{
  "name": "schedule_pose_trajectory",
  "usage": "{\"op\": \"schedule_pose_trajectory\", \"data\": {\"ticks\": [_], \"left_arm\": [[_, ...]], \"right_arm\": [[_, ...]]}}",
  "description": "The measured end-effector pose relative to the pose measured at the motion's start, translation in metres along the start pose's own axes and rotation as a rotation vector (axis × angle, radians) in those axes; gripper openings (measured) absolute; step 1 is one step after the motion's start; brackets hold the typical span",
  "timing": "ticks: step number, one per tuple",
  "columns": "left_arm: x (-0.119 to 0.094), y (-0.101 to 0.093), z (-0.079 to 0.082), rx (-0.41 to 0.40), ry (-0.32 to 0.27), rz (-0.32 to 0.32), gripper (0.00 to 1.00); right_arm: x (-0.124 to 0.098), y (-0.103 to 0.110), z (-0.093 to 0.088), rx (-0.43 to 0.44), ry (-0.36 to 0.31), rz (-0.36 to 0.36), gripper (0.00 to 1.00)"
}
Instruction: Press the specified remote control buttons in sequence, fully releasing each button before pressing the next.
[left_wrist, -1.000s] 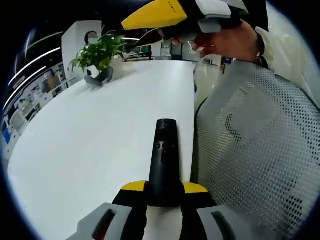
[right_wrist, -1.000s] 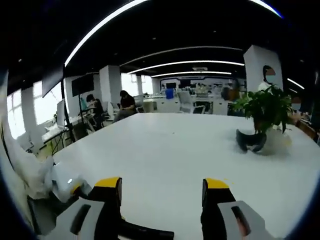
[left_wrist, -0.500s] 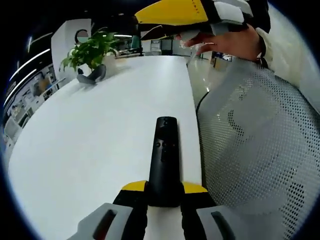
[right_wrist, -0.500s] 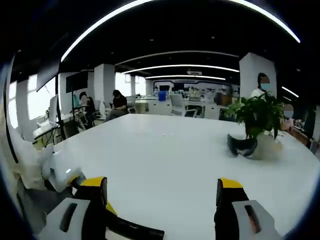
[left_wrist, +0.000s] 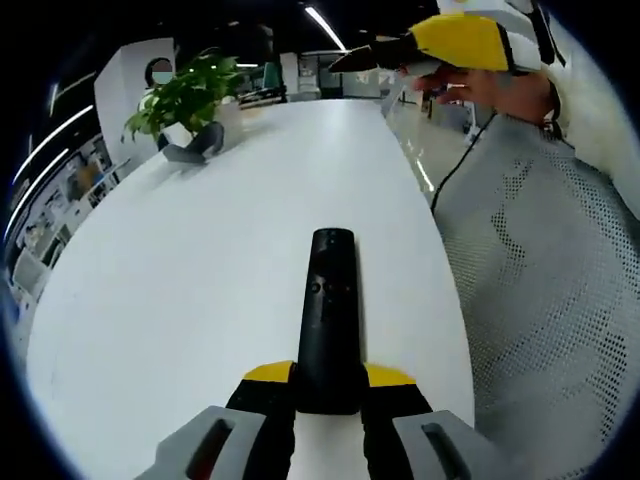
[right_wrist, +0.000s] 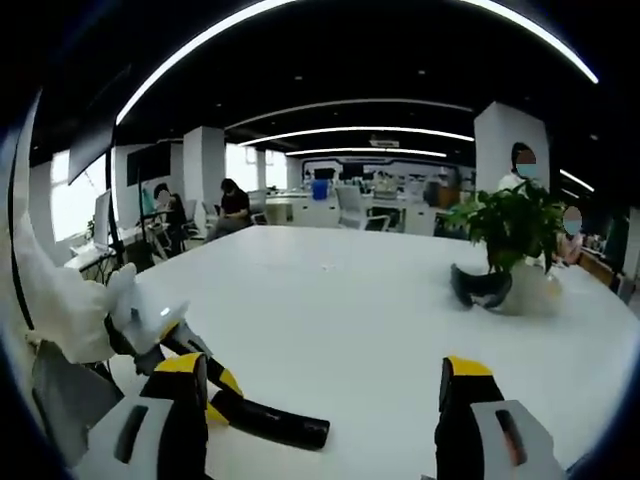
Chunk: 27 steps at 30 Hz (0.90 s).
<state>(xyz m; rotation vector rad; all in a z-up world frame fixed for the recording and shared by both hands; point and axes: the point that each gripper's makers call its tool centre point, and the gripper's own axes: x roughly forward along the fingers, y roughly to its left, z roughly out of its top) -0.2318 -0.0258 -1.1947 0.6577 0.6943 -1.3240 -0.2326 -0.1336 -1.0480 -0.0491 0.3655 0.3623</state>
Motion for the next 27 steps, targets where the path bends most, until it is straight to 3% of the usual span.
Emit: {"op": "schedule_pose_trajectory", "data": {"ticks": [14,27], "left_arm": [[-0.009,0.086,-0.001,0.075,0.054,0.058,0.23],[-0.01,0.147,0.003,0.145,0.102,0.086,0.23]], "right_arm": [[0.004,-0.003,-0.003,-0.008,0.033,-0.009,0.94],[0.006,-0.006,-0.005,0.007,0.047,-0.017,0.93]]}}
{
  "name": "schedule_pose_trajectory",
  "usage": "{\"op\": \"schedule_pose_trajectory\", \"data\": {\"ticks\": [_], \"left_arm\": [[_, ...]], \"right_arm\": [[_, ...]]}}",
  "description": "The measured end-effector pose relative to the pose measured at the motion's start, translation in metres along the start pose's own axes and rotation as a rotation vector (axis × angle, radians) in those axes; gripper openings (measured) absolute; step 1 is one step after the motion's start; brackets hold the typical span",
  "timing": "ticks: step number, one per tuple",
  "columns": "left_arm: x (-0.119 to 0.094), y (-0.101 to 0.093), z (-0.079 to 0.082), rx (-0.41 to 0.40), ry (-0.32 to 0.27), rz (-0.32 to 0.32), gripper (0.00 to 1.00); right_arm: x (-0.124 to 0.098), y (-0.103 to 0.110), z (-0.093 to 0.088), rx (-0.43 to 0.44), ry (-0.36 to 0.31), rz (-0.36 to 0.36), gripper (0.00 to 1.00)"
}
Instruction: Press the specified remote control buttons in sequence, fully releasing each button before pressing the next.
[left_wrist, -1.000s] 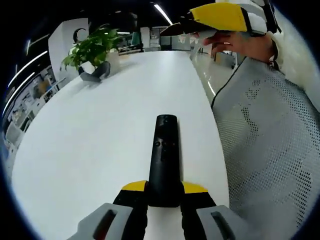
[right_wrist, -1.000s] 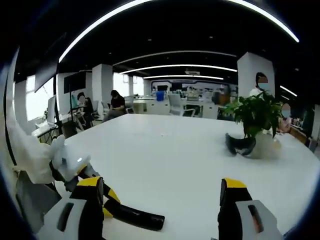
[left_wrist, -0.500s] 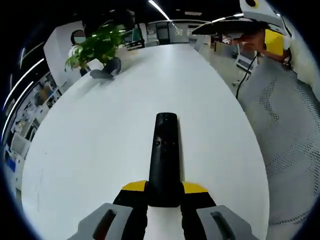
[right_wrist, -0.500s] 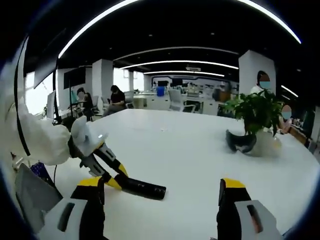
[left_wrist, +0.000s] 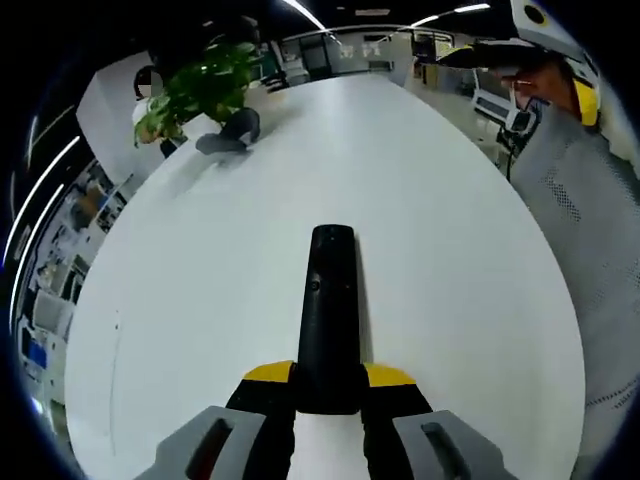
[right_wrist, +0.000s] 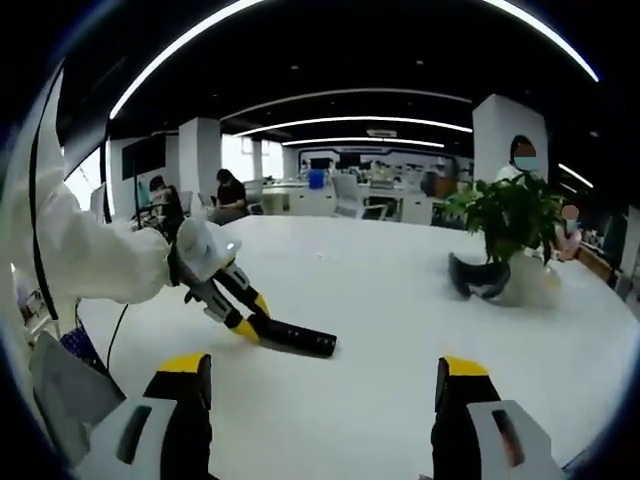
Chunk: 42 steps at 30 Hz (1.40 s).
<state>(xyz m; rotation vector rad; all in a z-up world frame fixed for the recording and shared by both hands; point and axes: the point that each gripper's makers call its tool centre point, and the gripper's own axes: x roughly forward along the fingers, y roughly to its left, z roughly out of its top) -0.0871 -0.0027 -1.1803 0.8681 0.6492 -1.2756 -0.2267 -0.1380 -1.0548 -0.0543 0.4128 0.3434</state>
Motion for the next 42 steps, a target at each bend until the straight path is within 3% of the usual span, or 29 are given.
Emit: {"op": "schedule_pose_trajectory", "data": {"ticks": [19,32,42], "left_arm": [[0.005,0.086,-0.019,0.037,0.091,0.04,0.23],[0.015,0.104,-0.028,0.065,0.151,0.005,0.23],[0.018,0.107,-0.025,0.016,0.146,-0.045,0.24]], "right_arm": [[0.002,0.004,-0.004,-0.012,0.025,0.016,0.91],[0.003,0.006,-0.006,-0.007,0.039,0.026,0.88],[0.003,0.007,-0.007,-0.016,0.046,0.028,0.87]]}}
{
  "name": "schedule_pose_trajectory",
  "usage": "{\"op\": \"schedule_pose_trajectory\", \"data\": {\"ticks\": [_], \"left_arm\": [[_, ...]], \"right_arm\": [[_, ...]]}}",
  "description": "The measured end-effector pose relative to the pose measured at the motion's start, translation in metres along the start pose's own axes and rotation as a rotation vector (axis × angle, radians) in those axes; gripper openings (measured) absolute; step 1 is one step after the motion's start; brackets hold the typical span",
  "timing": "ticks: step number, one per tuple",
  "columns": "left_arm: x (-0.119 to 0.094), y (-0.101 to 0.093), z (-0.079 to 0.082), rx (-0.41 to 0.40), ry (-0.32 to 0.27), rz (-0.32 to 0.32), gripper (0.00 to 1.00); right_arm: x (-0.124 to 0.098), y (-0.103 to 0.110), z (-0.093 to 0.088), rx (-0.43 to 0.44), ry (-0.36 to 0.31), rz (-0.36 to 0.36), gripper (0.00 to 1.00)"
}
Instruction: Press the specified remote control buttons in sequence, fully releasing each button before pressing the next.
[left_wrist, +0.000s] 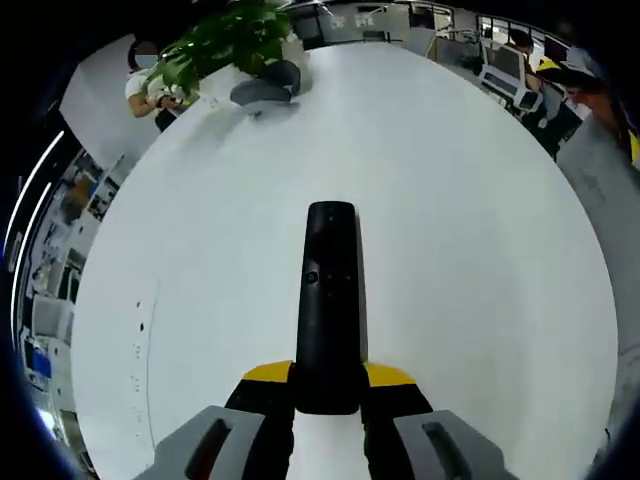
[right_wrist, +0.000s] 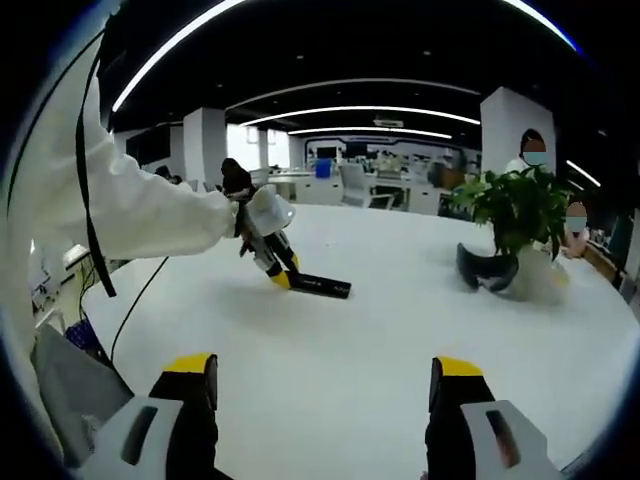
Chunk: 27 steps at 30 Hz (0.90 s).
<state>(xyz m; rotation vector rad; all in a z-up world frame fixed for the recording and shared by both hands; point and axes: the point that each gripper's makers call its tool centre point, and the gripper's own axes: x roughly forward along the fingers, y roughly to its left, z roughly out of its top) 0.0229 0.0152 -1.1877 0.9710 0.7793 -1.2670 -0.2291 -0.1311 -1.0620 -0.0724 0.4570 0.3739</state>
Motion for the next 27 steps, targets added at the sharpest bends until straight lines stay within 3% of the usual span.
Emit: {"op": "schedule_pose_trajectory", "data": {"ticks": [7,10,14,16,18,20,23,25,27], "left_arm": [[-0.001,-0.002,0.0,-0.002,0.012,-0.001,0.24],[-0.003,-0.002,0.0,-0.025,0.015,0.011,0.24],[-0.005,0.005,-0.004,-0.125,0.039,0.068,0.28],[-0.007,0.011,-0.005,-0.146,0.05,0.117,0.35],[-0.013,0.026,-0.009,-0.187,0.061,0.236,0.5],[-0.012,0.019,-0.012,-0.26,0.044,0.221,0.5],[-0.017,0.024,-0.016,-0.31,0.013,0.295,0.53],[-0.019,0.016,-0.021,-0.355,0.037,0.294,0.64],[-0.024,0.009,-0.012,-0.374,-0.019,0.312,0.71]], "right_arm": [[0.0,0.001,-0.002,-0.008,0.017,0.004,0.85],[-0.002,0.003,0.003,-0.014,-0.01,0.012,0.85],[-0.002,0.004,0.005,-0.01,-0.022,0.018,0.85],[-0.004,0.005,0.007,-0.008,-0.032,0.019,0.85],[-0.004,0.005,0.008,-0.007,-0.04,0.02,0.85],[-0.005,0.005,0.009,-0.006,-0.048,0.019,0.85],[-0.008,0.004,0.012,-0.002,-0.073,0.017,0.85],[-0.009,0.003,0.014,0.003,-0.082,0.014,0.85],[-0.01,0.002,0.015,0.009,-0.093,0.013,0.84]]}}
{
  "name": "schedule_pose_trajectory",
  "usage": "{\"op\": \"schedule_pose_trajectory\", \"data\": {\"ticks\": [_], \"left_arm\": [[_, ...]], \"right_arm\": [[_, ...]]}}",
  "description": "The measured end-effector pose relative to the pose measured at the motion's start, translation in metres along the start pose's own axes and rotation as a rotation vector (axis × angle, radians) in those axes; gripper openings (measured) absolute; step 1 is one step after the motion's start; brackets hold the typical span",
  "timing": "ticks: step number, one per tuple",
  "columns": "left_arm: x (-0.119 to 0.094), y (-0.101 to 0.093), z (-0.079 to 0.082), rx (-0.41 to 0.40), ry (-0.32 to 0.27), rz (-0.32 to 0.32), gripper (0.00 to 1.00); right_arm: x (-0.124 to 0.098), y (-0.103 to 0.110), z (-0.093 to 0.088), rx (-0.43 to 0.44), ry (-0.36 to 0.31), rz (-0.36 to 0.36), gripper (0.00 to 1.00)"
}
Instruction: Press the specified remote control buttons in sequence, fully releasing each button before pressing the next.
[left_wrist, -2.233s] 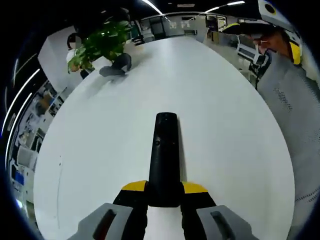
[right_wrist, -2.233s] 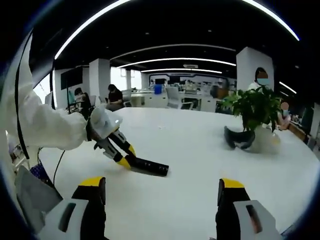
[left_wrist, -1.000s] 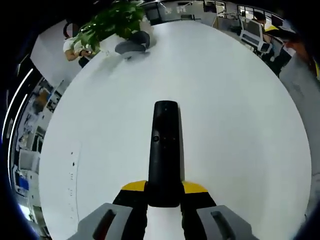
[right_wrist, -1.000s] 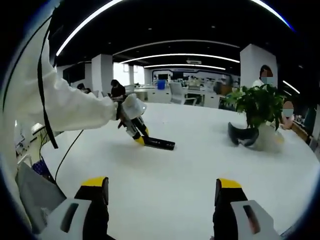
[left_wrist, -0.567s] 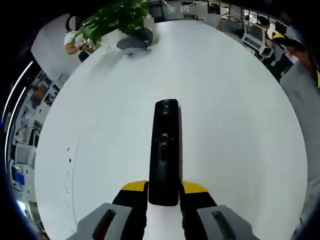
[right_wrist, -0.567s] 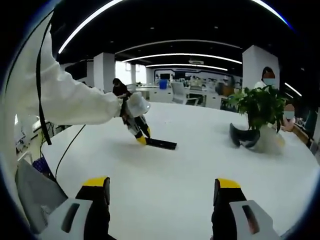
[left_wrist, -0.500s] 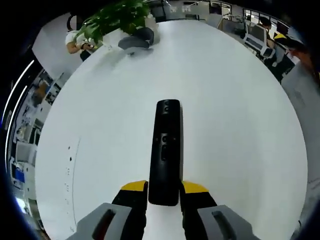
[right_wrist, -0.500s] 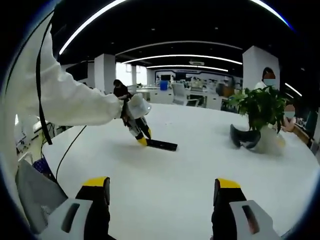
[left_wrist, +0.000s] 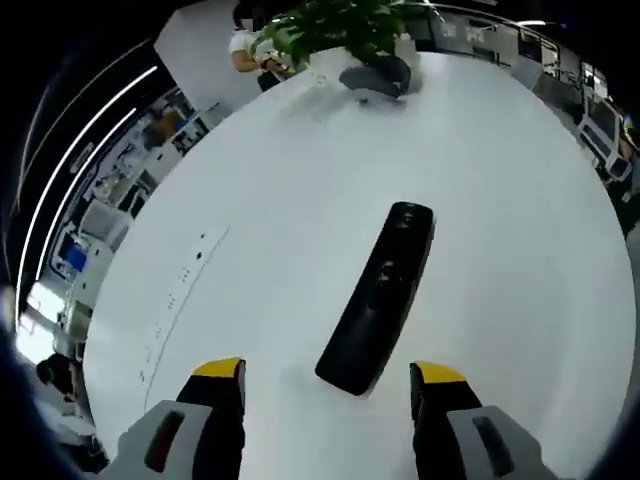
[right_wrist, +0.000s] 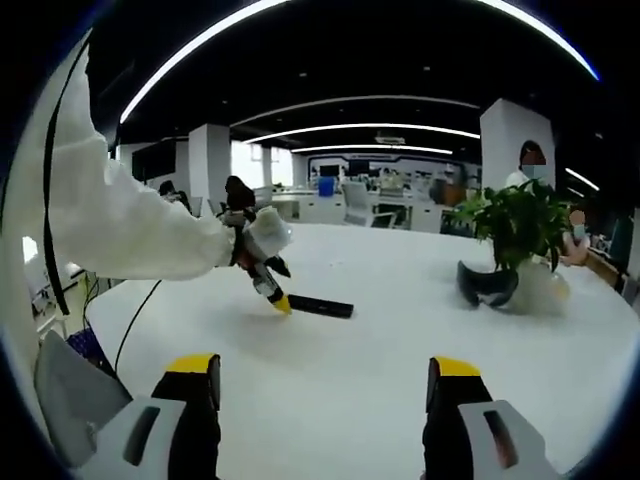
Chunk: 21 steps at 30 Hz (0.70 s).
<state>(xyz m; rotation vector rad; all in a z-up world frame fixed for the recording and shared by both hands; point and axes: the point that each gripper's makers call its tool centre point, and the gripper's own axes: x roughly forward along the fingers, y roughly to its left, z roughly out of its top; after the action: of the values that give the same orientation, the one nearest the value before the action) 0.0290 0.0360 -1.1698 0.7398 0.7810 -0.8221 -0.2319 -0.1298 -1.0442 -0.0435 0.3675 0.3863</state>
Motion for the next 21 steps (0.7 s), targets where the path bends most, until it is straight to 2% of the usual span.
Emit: {"op": "schedule_pose_trajectory", "data": {"ticks": [2,6,7,12,18,19,21], "left_arm": [[-0.012,-0.012,0.001,-0.034,-0.037,0.009,0.73],[-0.038,-0.041,-0.009,-0.11,-0.084,0.0,0.79],[-0.047,-0.048,-0.012,-0.135,-0.11,0.007,0.79],[-0.086,-0.079,-0.034,-0.197,-0.146,0.023,0.81],[-0.128,-0.116,-0.043,-0.288,-0.225,0.055,0.81],[-0.136,-0.123,-0.043,-0.311,-0.257,0.064,0.81],[-0.144,-0.13,-0.05,-0.335,-0.267,0.073,0.83]], "right_arm": [[0.0,0.0,0.0,0.006,-0.005,0.002,0.84],[-0.002,0.003,0.003,0.006,-0.022,0.016,0.83],[-0.003,0.005,0.004,0.002,-0.028,0.019,0.83],[-0.006,0.005,0.009,-0.019,-0.062,0.012,0.84],[-0.007,0.004,0.011,-0.009,-0.076,0.016,0.85],[-0.007,0.005,0.011,-0.01,-0.078,0.017,0.85],[-0.008,0.005,0.011,-0.018,-0.082,0.016,0.86]]}}
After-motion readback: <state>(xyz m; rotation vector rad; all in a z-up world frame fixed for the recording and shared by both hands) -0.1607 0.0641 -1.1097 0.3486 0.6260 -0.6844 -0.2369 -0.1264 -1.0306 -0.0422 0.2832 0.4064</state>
